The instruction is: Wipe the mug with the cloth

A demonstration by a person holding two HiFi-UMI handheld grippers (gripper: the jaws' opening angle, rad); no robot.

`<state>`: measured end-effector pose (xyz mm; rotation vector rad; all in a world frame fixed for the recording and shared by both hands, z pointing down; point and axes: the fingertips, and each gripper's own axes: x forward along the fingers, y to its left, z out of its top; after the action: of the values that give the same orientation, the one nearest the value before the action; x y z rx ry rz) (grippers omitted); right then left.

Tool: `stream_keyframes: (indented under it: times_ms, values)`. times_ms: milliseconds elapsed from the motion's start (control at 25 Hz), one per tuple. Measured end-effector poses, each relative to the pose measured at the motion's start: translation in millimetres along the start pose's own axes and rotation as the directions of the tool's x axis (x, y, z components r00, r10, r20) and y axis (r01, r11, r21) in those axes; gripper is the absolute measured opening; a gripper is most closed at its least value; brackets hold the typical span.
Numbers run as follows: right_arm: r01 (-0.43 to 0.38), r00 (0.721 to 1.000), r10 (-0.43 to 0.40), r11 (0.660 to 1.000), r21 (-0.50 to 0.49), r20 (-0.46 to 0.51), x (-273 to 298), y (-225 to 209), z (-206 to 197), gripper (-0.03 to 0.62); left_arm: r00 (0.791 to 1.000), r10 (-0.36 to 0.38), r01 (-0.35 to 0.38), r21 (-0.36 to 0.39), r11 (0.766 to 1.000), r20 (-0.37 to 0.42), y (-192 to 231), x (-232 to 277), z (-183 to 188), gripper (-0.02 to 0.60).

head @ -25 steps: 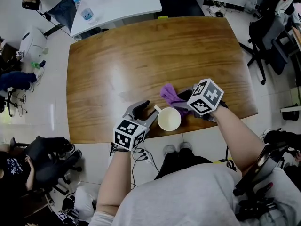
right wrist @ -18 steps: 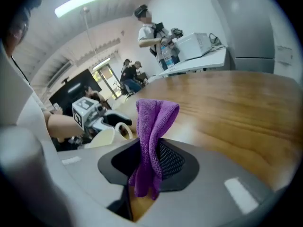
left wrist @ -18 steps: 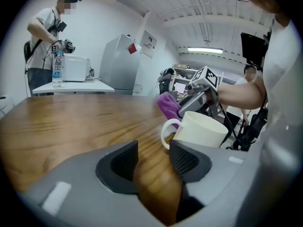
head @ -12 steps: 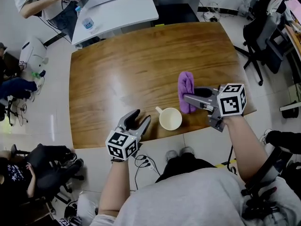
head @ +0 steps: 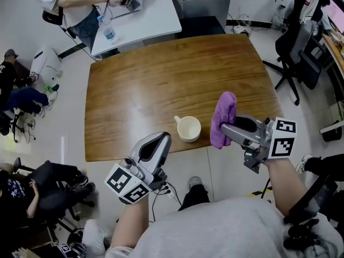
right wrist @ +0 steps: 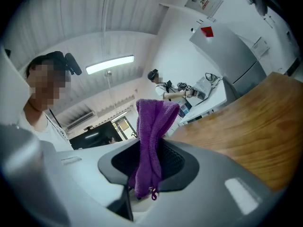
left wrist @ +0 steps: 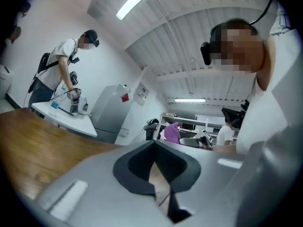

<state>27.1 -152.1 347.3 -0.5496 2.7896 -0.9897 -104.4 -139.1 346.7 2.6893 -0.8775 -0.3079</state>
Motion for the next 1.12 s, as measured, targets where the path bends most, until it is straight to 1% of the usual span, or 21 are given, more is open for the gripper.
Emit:
stream_keyframes:
  times_ms: [80,160,240,320,360,400,480,560,640,760,960,1040,1120]
  values:
    - [-0.026,1.000,0.026,1.000,-0.001,0.007,-19.9,22.0,-12.6,0.109,0.998,-0.064,0.064,0.027,0.998,0.000,-46.2,3.6,2.2,0.000]
    - [-0.043,0.999,0.043,0.999,-0.008,0.008,-44.8,42.6,-29.1,0.109,0.995,-0.094,0.094,0.053,0.994,-0.017,-91.0,6.4,-4.3,0.000]
    - [-0.056,0.998,0.056,0.998,-0.022,-0.001,-74.2,64.9,-51.6,0.109,0.994,-0.088,0.093,0.069,0.993,-0.070,-133.6,6.2,-25.2,0.000]
    - [-0.070,0.997,0.070,0.997,-0.034,-0.014,-108.5,90.8,-80.0,0.109,0.986,-0.067,0.080,0.076,0.994,-0.154,-177.3,1.2,-60.3,0.000]
    - [-0.078,0.997,0.077,0.996,-0.039,-0.017,-127.9,104.8,-95.2,0.109,0.981,-0.058,0.074,0.078,0.994,-0.185,-201.2,-3.1,-78.4,0.000]
    - [-0.085,0.996,0.084,0.995,-0.043,-0.019,-148.8,119.6,-110.3,0.109,0.978,-0.055,0.072,0.077,0.994,-0.200,-227.0,-8.3,-93.9,0.000]
    - [-0.095,0.995,0.095,0.994,-0.050,-0.021,-192.0,150.9,-138.2,0.109,0.979,-0.051,0.063,0.056,0.996,-0.196,-281.2,-21.4,-114.0,0.000]
    - [-0.097,0.995,0.096,0.994,-0.055,-0.018,-231.4,180.2,-162.3,0.109,0.981,-0.048,0.055,0.034,0.998,-0.186,-331.4,-38.8,-125.2,0.000]
    - [-0.081,0.997,0.081,0.996,-0.048,-0.003,-264.3,203.8,-183.4,0.109,0.980,-0.047,0.055,0.037,0.998,-0.196,-372.1,-59.2,-135.2,0.000]
    - [-0.056,0.998,0.057,0.998,-0.032,0.026,-297.2,231.9,-199.7,0.109,0.976,-0.032,0.043,0.049,0.998,-0.214,-408.8,-82.4,-135.9,0.000]
    - [-0.043,0.998,0.045,0.998,-0.051,0.049,-322.2,271.9,-200.6,0.109,0.980,-0.017,0.027,0.045,0.999,-0.196,-439.8,-99.9,-112.6,0.000]
    - [-0.039,0.998,0.042,0.998,-0.053,0.049,-334.1,285.6,-204.8,0.109,0.983,-0.024,0.036,0.061,0.998,-0.181,-459.1,-105.9,-105.8,0.000]
    - [-0.027,0.999,0.030,0.998,-0.053,0.045,-341.2,296.3,-211.8,0.109,0.984,-0.019,0.036,0.097,0.995,-0.179,-474.8,-117.4,-103.2,0.000]
